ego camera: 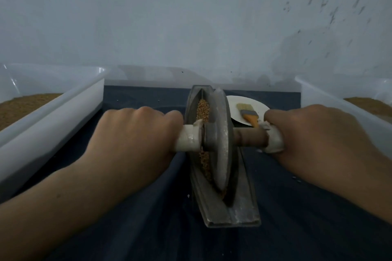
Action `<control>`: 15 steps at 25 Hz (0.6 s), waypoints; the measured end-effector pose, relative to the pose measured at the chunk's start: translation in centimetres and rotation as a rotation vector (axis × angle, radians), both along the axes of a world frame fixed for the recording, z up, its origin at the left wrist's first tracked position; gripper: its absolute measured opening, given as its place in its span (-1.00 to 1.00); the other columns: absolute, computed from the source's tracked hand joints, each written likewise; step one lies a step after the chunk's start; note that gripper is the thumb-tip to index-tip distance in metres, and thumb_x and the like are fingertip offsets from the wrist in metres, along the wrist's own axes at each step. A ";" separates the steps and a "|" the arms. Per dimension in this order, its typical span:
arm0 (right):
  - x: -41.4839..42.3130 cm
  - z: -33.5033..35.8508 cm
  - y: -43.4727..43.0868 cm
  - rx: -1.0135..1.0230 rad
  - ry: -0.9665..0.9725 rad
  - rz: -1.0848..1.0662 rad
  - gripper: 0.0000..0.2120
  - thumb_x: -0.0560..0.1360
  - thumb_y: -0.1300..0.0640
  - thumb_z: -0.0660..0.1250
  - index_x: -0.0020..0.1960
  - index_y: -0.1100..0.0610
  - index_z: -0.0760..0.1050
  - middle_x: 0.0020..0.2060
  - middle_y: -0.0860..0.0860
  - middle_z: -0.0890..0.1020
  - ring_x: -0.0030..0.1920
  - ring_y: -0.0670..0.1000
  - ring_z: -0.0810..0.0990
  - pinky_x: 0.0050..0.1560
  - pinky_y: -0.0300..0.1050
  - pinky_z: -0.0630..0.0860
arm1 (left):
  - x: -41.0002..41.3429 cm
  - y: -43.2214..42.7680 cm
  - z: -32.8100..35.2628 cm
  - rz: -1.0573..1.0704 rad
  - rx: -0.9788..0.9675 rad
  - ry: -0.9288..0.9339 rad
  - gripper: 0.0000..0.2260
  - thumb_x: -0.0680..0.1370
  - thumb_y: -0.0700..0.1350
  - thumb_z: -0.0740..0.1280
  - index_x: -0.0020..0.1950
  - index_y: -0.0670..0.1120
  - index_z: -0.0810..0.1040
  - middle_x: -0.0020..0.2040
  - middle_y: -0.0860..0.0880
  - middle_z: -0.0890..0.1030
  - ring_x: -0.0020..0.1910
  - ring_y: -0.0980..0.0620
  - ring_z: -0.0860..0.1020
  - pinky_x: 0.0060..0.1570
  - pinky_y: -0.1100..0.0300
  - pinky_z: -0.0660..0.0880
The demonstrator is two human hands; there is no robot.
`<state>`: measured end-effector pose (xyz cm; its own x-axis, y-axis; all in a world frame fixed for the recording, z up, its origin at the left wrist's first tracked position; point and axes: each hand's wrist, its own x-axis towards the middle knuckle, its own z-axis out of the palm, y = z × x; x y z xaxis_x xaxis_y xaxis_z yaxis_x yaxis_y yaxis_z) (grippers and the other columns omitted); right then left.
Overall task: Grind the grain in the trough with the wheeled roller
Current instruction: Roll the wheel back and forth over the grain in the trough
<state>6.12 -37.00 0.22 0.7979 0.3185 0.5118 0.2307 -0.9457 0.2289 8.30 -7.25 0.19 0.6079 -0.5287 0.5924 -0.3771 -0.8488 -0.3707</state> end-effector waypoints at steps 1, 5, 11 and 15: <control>0.2 0.2 0.2 -0.013 0.001 -0.010 -0.66 0.29 -0.15 0.33 -0.21 -0.24 0.13 -0.51 -0.10 0.35 -0.51 0.09 0.40 -0.48 -0.06 0.42 | 0.2 0.0 -0.2 0.014 -0.012 0.032 -0.56 0.26 -0.01 0.48 -0.26 0.02 0.17 -0.50 0.04 0.33 -0.61 -0.06 0.28 -0.39 0.31 -0.07; 5.5 0.0 2.1 -0.037 -0.117 -0.117 -0.73 0.32 -0.03 0.44 -0.28 -0.06 0.32 -0.50 -0.10 0.37 -0.48 0.06 0.39 -0.46 -0.25 0.11 | 4.5 -1.7 -1.5 0.194 -0.025 0.046 -0.70 0.39 -0.06 0.44 -0.27 0.00 0.29 -0.44 0.03 0.28 -0.51 -0.07 0.33 -0.45 0.22 0.05; 9.9 -0.8 2.4 0.116 0.003 -0.220 -0.85 0.49 -0.02 0.35 -0.18 -0.04 0.41 -0.34 -0.06 0.50 -0.27 0.10 0.52 -0.36 -0.12 0.31 | 9.2 -4.0 0.6 0.215 -0.017 0.013 -0.89 0.49 -0.09 0.34 -0.16 -0.01 0.42 -0.36 0.00 0.38 -0.33 -0.12 0.52 -0.42 0.16 0.19; 4.5 -0.5 1.7 -0.016 -0.046 -0.132 -0.82 0.43 -0.08 0.38 -0.16 -0.04 0.42 -0.39 -0.05 0.47 -0.36 0.12 0.46 -0.42 -0.11 0.25 | 3.9 -2.0 -0.8 0.143 0.010 -0.033 -0.69 0.41 -0.02 0.42 -0.22 0.00 0.26 -0.42 0.02 0.40 -0.48 -0.11 0.43 -0.46 0.22 -0.07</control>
